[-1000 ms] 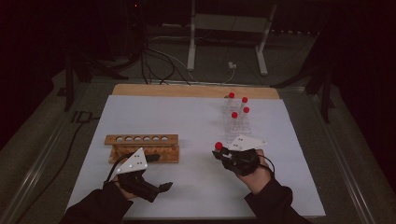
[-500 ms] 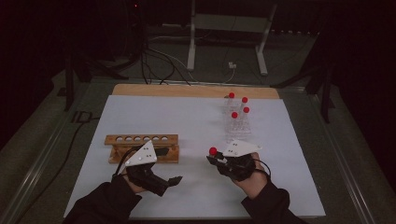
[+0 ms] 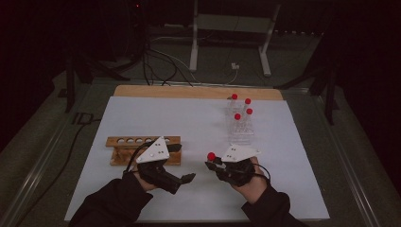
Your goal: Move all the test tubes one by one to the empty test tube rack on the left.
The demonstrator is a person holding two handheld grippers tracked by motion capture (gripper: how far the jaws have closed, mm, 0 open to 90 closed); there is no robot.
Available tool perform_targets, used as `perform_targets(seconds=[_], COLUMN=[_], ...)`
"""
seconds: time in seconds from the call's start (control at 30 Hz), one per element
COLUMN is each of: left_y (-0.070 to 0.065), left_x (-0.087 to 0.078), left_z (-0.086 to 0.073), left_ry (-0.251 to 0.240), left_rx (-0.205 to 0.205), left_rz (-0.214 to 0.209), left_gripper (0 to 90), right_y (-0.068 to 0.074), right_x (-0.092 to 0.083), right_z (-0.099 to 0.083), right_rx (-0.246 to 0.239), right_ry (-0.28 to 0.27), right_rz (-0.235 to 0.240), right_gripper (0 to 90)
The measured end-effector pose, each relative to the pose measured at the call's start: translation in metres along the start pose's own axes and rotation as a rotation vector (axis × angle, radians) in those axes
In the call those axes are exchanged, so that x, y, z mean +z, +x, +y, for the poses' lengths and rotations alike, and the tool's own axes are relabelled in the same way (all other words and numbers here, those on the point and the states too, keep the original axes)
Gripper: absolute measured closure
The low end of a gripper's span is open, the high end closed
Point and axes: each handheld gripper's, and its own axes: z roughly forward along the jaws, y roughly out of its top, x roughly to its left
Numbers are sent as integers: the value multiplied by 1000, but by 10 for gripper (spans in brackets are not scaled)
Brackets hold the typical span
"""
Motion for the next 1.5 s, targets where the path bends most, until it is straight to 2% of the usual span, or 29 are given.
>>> perform_targets(seconds=[0.1,0.33,0.53,0.7,1.0,1.27,1.5], left_y=[-3,-6,-7,-9,-11,-12,-11], left_x=[6,19,26,31,37,41,42], left_z=[4,7,8,6,3,3,4], left_ry=[-15,-33,-45,-37,-5,11,21], left_rx=[-3,1,11,23,56,74,88], left_rz=[-16,-9,15,23,36,18,17], left_gripper=[18,79,233,379,563,688,712], right_y=[2,7,8,9,9,10,9], right_x=[2,8,8,9,9,9,9], right_z=[0,-1,-1,-1,-1,-2,-2], right_rx=[-1,-9,-10,-8,-8,-10,-2], right_ry=[4,11,14,16,14,20,22], right_rz=[11,29,34,40,42,44,43], right_gripper=[749,748,749,749,749,749,748])
